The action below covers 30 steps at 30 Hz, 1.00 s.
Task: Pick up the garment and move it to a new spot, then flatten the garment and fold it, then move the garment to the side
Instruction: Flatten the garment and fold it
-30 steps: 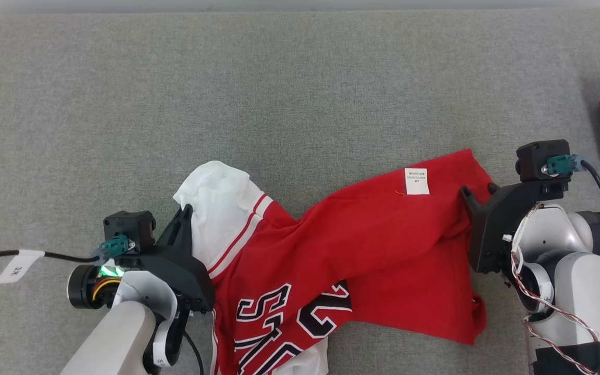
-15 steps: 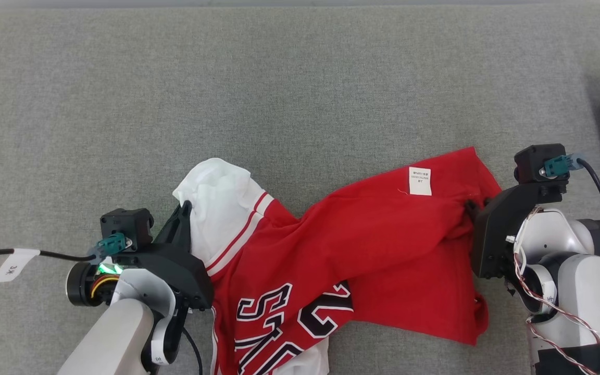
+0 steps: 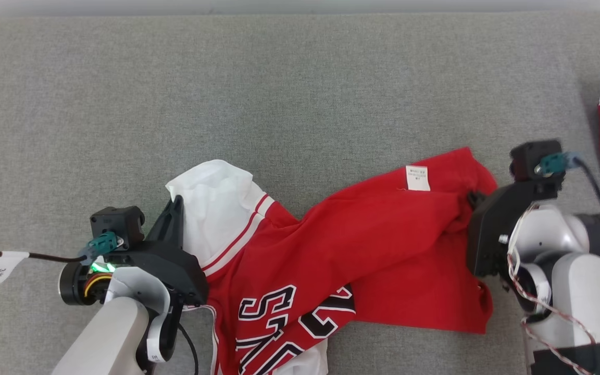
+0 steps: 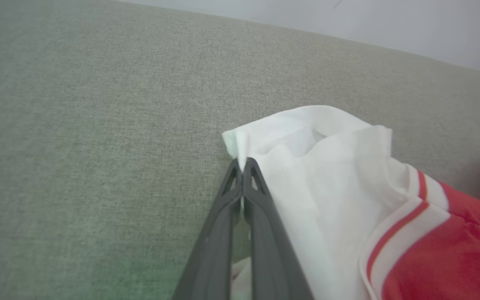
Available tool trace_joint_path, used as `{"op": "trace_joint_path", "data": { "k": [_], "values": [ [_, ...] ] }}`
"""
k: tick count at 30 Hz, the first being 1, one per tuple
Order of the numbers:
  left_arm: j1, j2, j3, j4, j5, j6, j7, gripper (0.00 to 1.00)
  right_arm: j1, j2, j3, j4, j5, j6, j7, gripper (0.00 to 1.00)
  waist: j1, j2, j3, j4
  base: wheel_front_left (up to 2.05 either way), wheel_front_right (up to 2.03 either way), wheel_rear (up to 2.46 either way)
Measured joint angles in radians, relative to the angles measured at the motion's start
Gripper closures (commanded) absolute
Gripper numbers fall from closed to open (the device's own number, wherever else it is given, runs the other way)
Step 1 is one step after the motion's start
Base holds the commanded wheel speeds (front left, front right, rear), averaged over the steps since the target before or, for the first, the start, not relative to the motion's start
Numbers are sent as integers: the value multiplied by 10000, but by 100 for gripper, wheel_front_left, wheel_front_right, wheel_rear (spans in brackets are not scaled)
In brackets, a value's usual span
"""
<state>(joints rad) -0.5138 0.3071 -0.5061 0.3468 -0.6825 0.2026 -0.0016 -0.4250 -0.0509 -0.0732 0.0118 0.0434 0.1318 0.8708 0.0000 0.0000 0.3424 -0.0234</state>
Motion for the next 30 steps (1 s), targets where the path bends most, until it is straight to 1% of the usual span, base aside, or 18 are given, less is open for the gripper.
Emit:
{"op": "trace_joint_path", "data": {
  "k": [3,4,5,10,16,22,23,24,25,26,27,28,29,30],
  "values": [
    [41,-17,-46,-71,-56,12,115,100,230,4,-2,-84,-58,0,88,100,0,0,-38,-11,0,0,0],
    [63,-23,-56,-96,-58,12,121,100,241,0,-33,-184,-33,0,69,55,0,-1,-40,-5,0,0,0],
    [90,-19,-59,-109,-63,13,134,100,265,2,-52,-272,-12,0,46,0,0,-1,-39,-1,0,0,0],
    [200,13,-71,-174,-128,44,205,100,374,0,-148,-566,-48,0,86,0,0,-1,-19,0,0,0,0],
    [199,23,-134,-228,-138,52,242,100,243,2,-132,-186,-69,0,119,0,0,0,19,66,0,0,0],
    [200,36,-161,-267,-153,82,297,100,-29,0,-171,2,-77,0,-15,3,0,0,37,140,0,0,0],
    [201,44,-169,-274,-159,82,297,100,-54,-2,-186,10,-77,0,-23,8,0,-1,38,149,0,0,0],
    [203,59,-173,-282,-165,82,299,100,-55,2,-188,19,-77,0,-44,17,0,0,37,156,0,0,0],
    [204,75,-173,-284,-194,82,311,100,-55,6,-186,38,-77,0,-46,38,0,0,35,160,0,0,0],
    [204,82,-173,-286,-242,84,314,100,-58,6,-192,40,-69,0,-59,50,0,0,32,162,0,0,0],
    [204,81,-178,-291,-242,84,339,100,-60,4,-196,40,-63,0,-67,52,0,0,28,163,0,0,0],
    [204,79,-190,-299,-244,86,339,100,-60,4,-211,40,-19,0,-84,59,0,0,23,161,0,0,0],
    [204,79,-196,-303,-247,88,343,100,-61,4,-217,40,6,0,-84,60,0,-1,15,157,0,0,0],
    [205,79,-203,-307,-259,90,366,100,-62,4,-224,40,6,0,-84,64,0,0,6,151,0,0,0]
  ]
}}
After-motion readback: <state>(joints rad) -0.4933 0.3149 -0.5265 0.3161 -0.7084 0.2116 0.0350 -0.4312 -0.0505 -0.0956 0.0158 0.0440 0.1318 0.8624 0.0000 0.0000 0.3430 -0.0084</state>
